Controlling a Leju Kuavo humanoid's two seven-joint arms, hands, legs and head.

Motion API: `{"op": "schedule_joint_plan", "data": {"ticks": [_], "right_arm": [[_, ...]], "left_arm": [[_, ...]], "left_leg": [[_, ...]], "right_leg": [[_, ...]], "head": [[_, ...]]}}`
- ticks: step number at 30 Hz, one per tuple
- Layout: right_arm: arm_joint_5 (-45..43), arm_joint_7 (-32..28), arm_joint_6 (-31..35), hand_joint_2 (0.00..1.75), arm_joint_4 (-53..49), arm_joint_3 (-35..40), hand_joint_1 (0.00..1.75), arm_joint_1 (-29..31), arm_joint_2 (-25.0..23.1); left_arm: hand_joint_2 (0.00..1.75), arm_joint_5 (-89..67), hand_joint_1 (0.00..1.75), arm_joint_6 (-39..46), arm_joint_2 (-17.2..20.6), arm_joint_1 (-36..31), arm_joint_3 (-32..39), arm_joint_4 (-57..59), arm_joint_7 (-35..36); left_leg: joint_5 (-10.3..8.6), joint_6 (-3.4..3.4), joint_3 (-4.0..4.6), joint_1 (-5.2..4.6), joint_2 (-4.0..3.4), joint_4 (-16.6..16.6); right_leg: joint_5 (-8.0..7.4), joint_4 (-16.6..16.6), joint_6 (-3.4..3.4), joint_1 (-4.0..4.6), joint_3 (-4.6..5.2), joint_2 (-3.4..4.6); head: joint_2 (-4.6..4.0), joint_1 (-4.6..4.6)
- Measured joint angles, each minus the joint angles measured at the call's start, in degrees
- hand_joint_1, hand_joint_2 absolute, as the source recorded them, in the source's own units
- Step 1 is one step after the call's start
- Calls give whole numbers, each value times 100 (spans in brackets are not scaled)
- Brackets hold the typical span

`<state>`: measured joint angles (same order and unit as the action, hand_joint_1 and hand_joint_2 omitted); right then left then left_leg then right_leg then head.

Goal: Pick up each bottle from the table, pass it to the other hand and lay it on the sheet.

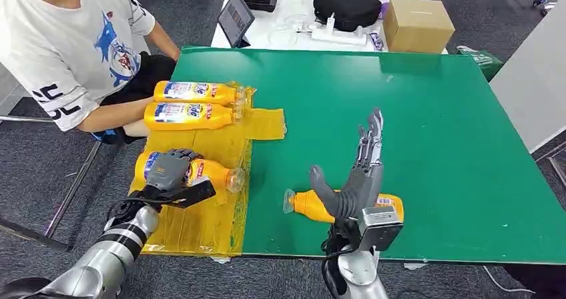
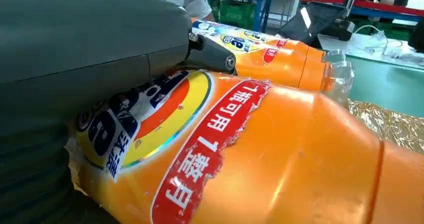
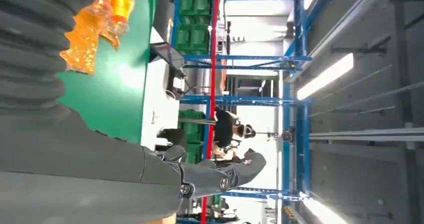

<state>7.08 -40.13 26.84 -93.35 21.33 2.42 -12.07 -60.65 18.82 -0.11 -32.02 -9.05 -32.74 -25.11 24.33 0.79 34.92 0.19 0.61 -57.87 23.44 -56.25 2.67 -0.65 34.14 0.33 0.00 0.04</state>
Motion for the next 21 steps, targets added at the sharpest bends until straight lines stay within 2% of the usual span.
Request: {"op": "schedule_joint_plan", "data": {"ticks": [1, 2, 8, 10, 21], "right_arm": [[0, 2, -4, 175, 17, -11, 0, -1, 0], [0, 2, -17, 175, 41, -26, 0, 0, -4], [-50, 2, -247, 175, 203, -96, 0, -1, -83], [-78, 2, -321, 175, 271, -131, 0, 5, -98], [-177, 2, -487, 175, 524, -247, 0, 5, -175]], "left_arm": [[175, 2, 0, -26, 7, -3, -6, 0, -2], [0, 13, 0, -72, 11, -6, -13, 0, -2], [0, 184, 0, -700, 57, 0, -105, 2, -98], [0, 315, 0, -879, 66, -7, -142, -2, -155], [0, 918, 0, -1442, 205, 4, -179, -63, -461]], "left_leg": [[0, 0, -2, 0, 0, 0], [0, 0, -3, 0, 0, 0], [0, 0, -10, 0, -8, 0], [-1, 0, -12, 0, 9, 0], [-1, -1, -28, 1, 15, 2]], "right_leg": [[0, 0, 0, 0, -1, 0], [0, 0, 0, 0, -3, 0], [-2, 0, 0, 0, -6, 2], [1, 0, 0, 0, -14, -3], [2, -1, -1, 0, -31, -4]], "head": [[0, -2], [0, -2], [0, -2], [0, 0], [0, 2]]}}
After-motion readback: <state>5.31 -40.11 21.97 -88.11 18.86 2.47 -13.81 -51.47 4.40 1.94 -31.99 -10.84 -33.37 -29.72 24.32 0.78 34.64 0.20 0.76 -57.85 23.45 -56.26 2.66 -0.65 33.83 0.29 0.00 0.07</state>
